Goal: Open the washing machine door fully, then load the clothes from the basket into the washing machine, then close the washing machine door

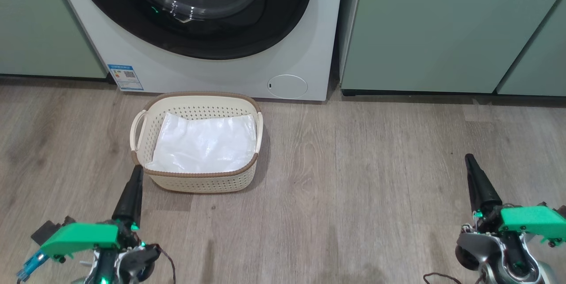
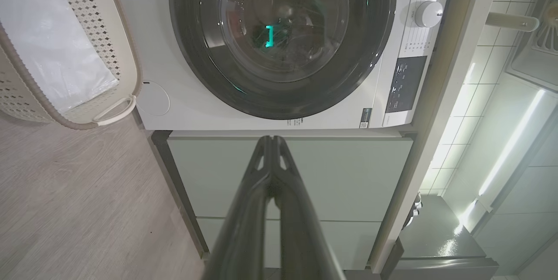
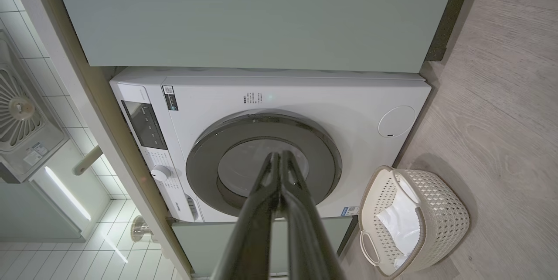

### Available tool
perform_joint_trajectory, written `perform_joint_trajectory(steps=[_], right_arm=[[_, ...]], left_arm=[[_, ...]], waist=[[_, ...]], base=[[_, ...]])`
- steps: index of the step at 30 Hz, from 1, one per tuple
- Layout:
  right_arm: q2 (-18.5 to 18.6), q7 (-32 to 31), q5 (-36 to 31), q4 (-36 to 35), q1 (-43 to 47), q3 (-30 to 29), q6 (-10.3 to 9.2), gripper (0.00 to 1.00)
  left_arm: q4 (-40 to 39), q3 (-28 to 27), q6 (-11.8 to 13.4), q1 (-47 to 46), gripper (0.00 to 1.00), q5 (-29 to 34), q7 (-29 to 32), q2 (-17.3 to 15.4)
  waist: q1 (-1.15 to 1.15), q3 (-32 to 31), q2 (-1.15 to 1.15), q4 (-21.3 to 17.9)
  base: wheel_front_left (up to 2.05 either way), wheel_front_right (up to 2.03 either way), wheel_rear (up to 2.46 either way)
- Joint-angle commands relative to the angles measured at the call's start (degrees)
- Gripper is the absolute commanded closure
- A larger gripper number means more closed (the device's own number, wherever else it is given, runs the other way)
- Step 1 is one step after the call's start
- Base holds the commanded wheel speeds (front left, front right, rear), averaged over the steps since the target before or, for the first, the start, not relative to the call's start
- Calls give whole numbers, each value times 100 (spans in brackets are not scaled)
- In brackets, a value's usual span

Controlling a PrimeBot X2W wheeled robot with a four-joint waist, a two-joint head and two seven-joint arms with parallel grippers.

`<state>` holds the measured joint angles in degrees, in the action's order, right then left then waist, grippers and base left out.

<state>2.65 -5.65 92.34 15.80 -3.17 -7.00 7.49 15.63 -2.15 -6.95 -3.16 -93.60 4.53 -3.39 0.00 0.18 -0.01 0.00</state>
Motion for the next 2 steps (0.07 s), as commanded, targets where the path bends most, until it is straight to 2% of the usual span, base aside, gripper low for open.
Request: perform_joint_trajectory(steps=[1,2], right_arm=[[67,-37,31,-181,-295,106,0,100],[66,-37,30,-181,-295,105,0,100]], left_arm=[[-168,-227,-54,-285,100,-32,26,-101],[-168,-229,-54,-285,100,-30,28,-99]], waist=[[0,0,1,0],[0,0,1,0]], base=[[0,0,0],[0,0,0]])
